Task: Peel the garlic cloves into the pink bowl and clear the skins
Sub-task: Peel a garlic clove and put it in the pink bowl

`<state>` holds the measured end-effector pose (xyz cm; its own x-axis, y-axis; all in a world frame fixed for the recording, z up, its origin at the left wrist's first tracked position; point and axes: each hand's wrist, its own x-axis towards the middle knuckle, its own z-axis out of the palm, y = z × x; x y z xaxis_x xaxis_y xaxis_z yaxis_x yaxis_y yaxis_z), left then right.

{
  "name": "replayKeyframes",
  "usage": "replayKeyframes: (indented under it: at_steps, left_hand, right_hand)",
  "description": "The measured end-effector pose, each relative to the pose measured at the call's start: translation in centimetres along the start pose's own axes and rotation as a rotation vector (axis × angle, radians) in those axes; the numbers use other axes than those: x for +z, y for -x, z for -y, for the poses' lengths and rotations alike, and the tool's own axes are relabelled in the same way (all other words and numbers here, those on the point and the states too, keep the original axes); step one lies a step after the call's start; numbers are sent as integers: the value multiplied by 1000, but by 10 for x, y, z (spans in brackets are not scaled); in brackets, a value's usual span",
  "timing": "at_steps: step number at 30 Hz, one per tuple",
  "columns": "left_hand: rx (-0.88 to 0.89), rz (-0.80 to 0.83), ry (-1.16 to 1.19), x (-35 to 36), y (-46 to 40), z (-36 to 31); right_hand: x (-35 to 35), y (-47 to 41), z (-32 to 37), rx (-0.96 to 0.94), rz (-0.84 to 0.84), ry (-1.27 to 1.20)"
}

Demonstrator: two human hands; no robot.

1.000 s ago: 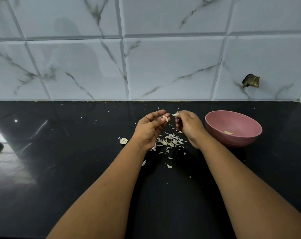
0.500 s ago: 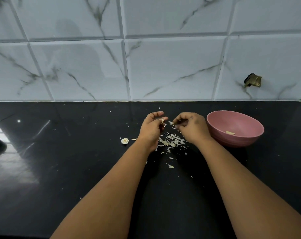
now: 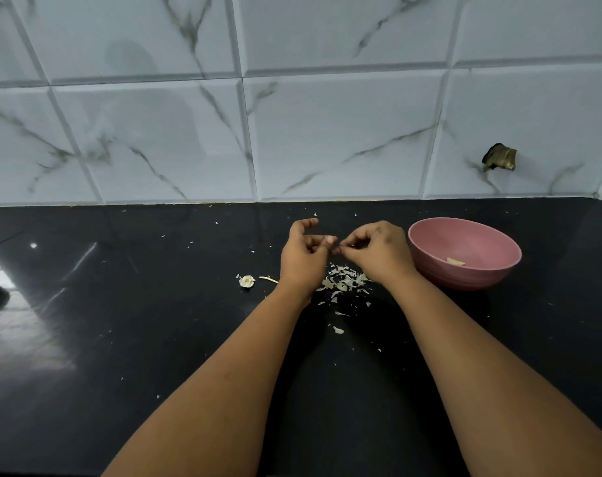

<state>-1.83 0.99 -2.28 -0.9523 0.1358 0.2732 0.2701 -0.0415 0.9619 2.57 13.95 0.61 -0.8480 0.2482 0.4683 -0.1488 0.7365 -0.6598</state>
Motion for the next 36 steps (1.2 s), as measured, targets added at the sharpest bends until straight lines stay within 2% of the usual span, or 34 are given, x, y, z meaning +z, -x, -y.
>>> replayKeyframes:
  at_steps: [5, 8, 10, 13, 16, 20, 24, 29, 36]
  left_hand:
    - [-1, 32, -31, -1, 0, 2]
    - [-18, 47, -2, -1, 0, 2]
    - [-19, 50, -6, -1, -1, 3]
    - [10, 33, -88, -4, -2, 4]
    - [49, 21, -122, -4, -1, 3]
    - [60, 22, -74, -3, 1, -3]
    - [66, 4, 14, -7, 1, -9]
    - [80, -21, 4, -8, 3, -12]
    - [151, 79, -57, -5, 12, -17]
  right_hand:
    - [-4, -3, -5, 52, -128, -36]
    - [2, -1, 1, 99, -38, -349]
    - [7, 0, 3, 106, 39, -463]
    - [11, 2, 2, 103, 111, -470]
    - [11, 2, 1, 112, 92, -515]
    - [10, 0, 2, 107, 48, -576]
    - [10, 3, 4, 103, 87, -615]
    - [10, 6, 8, 102, 68, -650]
    - [2, 8, 9, 353, 140, -1000]
